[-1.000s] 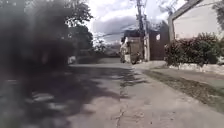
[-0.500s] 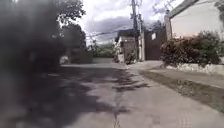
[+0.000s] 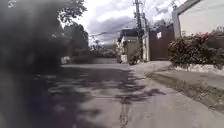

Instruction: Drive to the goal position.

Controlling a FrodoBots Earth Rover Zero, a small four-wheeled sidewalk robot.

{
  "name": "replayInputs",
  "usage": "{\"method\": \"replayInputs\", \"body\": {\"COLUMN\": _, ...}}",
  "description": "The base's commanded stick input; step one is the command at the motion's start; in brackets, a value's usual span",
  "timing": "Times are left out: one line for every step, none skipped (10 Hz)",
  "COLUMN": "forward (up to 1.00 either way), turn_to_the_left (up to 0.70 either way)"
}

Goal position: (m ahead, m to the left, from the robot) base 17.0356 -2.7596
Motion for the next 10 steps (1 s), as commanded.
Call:
{"method": "replayInputs", "body": {"forward": 1.00, "turn_to_the_left": 0.00}}
{"method": "replayInputs", "body": {"forward": 1.00, "turn_to_the_left": 0.00}}
{"method": "replayInputs", "body": {"forward": 1.00, "turn_to_the_left": 0.00}}
{"method": "replayInputs", "body": {"forward": 1.00, "turn_to_the_left": 0.00}}
{"method": "replayInputs", "body": {"forward": 1.00, "turn_to_the_left": 0.00}}
{"method": "replayInputs", "body": {"forward": 1.00, "turn_to_the_left": 0.00}}
{"method": "replayInputs", "body": {"forward": 1.00, "turn_to_the_left": 0.00}}
{"method": "replayInputs", "body": {"forward": 1.00, "turn_to_the_left": 0.00}}
{"method": "replayInputs", "body": {"forward": 1.00, "turn_to_the_left": 0.00}}
{"method": "replayInputs", "body": {"forward": 1.00, "turn_to_the_left": 0.00}}
